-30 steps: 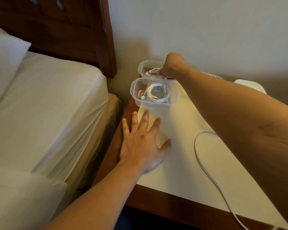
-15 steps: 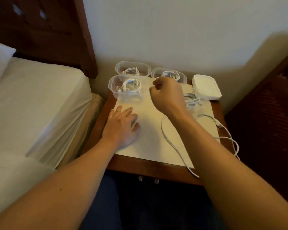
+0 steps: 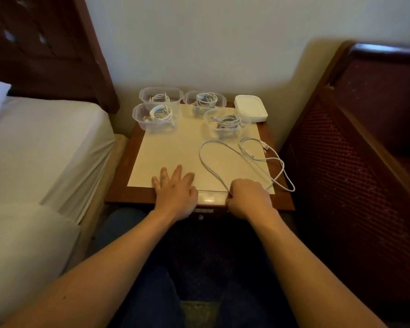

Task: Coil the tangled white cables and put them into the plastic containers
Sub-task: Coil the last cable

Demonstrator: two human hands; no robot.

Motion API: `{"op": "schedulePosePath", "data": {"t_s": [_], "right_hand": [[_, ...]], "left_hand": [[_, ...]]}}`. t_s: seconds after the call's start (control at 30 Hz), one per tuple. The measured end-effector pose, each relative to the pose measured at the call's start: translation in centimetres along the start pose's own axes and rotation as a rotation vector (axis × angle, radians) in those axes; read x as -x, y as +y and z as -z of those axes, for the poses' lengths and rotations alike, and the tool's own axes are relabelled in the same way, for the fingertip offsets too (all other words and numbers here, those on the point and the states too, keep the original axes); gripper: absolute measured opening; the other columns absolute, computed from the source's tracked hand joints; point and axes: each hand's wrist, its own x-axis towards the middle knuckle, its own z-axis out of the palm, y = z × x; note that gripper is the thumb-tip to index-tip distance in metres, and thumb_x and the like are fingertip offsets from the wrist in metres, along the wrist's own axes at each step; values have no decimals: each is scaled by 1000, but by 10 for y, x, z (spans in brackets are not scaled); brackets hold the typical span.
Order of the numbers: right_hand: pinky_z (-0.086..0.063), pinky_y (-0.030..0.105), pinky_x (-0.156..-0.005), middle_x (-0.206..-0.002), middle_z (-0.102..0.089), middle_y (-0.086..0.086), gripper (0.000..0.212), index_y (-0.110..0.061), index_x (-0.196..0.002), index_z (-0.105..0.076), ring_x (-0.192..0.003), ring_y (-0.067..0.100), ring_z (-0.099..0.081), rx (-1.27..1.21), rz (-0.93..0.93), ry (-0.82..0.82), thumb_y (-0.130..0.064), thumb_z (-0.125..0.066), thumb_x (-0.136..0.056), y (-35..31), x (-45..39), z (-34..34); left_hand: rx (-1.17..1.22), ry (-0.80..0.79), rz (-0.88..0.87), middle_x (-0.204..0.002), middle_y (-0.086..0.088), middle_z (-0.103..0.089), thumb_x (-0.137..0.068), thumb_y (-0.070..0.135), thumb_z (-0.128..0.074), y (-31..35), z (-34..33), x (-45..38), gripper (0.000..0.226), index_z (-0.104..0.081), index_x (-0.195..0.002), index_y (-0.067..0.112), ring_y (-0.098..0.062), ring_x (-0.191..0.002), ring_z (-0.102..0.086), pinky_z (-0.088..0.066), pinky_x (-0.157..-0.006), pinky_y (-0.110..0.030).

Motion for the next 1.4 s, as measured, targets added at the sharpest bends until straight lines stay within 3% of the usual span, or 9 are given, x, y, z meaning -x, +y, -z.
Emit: {"op": "schedulePosePath", "data": {"t_s": [0.23,0.4,0.57,0.7,0.83,0.97,1.07,1.23,1.4], "right_hand": [[-54,45,-91,-105,-68,0,20,-21,-109,-67,-101,24,-63,-123,90,43,-15,-64,-91,10,28,-4],[-54,41,-86,-100,-67,-1,15,-20,-103,-67,-94,19,-62,-444,247,87,-13,-56,-99,10,50,10],[-48,30,-83,-103,-63,-3,17,-20,-110,-70,-94,14,-57,-383,460,143,-29,-64,-98,17,68,17],[-49,35,-83,-102,-68,-2,12,-20,-104,-68,-96,18,-60,-319,410,149,-25,-58,-99,24,70,19],[-48,37,-80,-98,-66,-5,13,-28,-94,-63,-94,20,-59,-236,290,204,-23,-52,-100,41,73,15],[-50,31,-74,-94,-68,-6,18,-25,-103,-70,-86,12,-62,-549,280,197,-29,-53,-104,36,84,26],[-56,30,-67,-82,-69,-8,21,-22,-109,-72,-69,13,-66,-845,288,210,-30,-54,-104,22,93,37],[-43,28,-49,-49,-45,-11,21,-14,-98,-73,-45,8,-42,-1030,314,82,-23,-55,-104,10,97,41],[-38,24,-44,-53,-35,-4,26,-6,-98,-70,-44,11,-32,-1177,246,-74,-20,-49,-106,12,105,38]], "left_hand": [[120,97,-262,-162,6,-34,-99,23,-47,39,0,41,48,-45,-146,32,-28,-152,-21,-14,-122,-58],[-186,132,-476,-137,4,-57,-103,40,-39,23,20,42,37,-59,-132,29,-28,-150,-28,-2,-119,-67],[50,351,-620,-92,0,-62,-100,38,-43,5,49,50,33,-69,-101,19,-24,-89,-59,-47,-86,-44],[362,508,-502,-89,2,-59,-100,15,-55,-8,67,60,14,-67,-94,14,-11,-84,-51,-42,-74,-20],[592,780,-67,-90,-3,-66,-101,27,-47,-27,95,54,24,-67,-94,17,-23,-86,-59,-41,-72,-32],[447,637,120,-108,-6,-68,-102,32,-44,-37,103,53,31,-71,-107,20,-28,-95,-59,-47,-79,-36],[156,435,209,-145,-8,-47,-90,26,-49,-22,99,59,50,-53,-139,25,-37,-129,-46,-41,-104,-50],[136,479,-470,-156,-5,-39,-78,17,-50,24,85,80,75,-38,-152,20,-30,-148,-30,-27,-115,-62],[284,211,-665,-129,16,-61,-81,36,-59,33,88,95,67,-48,-147,31,-7,-133,-43,-22,-119,-56]]}}
